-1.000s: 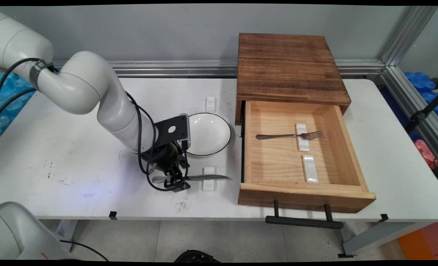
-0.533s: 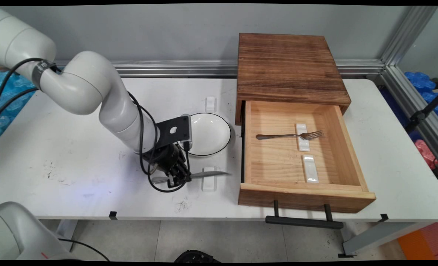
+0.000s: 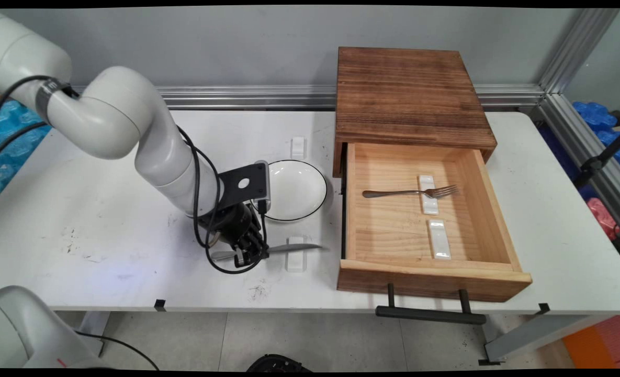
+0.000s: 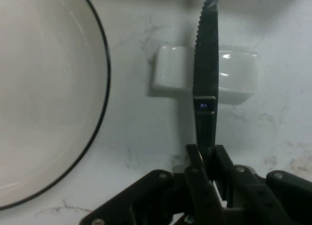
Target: Place the picked object into the drawer
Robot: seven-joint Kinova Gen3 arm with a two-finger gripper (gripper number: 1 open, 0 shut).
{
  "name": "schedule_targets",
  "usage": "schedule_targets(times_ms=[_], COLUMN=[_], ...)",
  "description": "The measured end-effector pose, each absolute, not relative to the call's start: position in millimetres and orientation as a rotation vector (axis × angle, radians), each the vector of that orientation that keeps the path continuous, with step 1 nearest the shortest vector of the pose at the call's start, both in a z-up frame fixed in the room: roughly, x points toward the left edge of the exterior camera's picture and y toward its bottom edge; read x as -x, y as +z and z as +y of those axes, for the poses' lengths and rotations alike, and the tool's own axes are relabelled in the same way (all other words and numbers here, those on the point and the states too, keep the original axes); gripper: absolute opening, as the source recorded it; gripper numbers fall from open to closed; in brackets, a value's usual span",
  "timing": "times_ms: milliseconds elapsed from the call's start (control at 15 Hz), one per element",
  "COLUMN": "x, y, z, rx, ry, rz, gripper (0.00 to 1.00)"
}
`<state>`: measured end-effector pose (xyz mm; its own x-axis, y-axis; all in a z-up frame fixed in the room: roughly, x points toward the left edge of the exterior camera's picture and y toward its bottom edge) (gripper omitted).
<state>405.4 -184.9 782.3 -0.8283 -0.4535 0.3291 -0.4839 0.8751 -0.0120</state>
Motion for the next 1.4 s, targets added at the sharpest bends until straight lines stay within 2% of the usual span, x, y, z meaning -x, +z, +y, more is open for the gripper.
schedule_targets(times_ms=[800,1133,1400], x=[-411,-391,-359], y=[879,935,967], z=[-168,-182,-202], rx=[-0.706,-0.710,-0.712], ry=[0.131,0.145,0.157], rz=[-2.764,-2.741,-2.711], gripper=[0.00,0.00,0.00])
